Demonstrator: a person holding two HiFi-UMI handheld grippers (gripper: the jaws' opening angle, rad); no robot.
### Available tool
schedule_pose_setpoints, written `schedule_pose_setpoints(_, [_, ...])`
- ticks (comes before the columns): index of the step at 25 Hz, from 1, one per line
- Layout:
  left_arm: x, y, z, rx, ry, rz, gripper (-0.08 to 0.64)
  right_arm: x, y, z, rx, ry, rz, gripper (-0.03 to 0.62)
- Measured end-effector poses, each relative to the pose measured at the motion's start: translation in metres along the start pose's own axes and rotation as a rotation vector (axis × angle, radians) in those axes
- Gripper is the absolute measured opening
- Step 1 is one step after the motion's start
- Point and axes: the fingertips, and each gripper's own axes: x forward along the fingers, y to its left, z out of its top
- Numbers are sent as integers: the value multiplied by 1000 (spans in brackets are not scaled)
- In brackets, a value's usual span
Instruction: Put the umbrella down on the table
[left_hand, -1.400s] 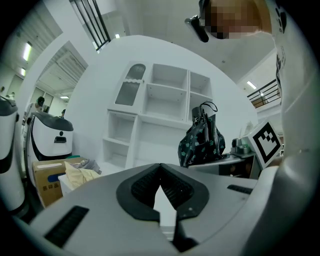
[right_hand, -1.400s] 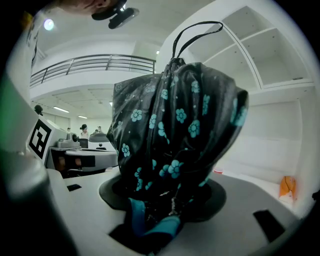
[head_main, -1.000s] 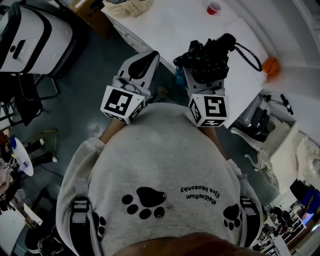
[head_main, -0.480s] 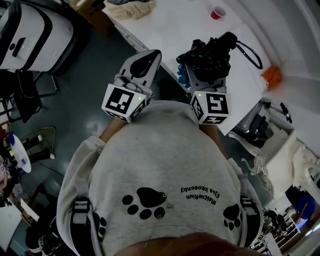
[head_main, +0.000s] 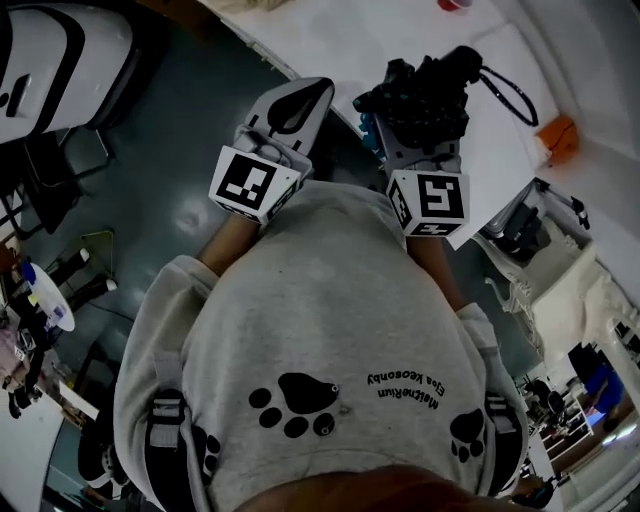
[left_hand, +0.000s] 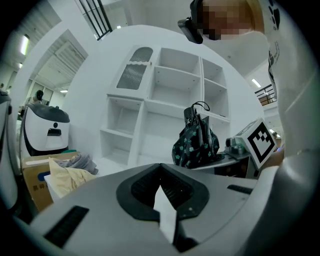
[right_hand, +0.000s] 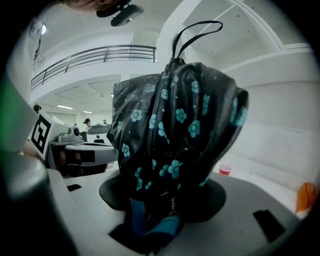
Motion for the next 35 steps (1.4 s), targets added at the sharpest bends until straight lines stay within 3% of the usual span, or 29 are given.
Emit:
schedule_pose_setpoints(17, [72,33,-30,7,69,-149,17,71,-40,-47,32,109,-66,264])
schedule_pose_setpoints(35, [106,60,-64,-21,174,-163,17,114,-60,-103,145,287,-93,264])
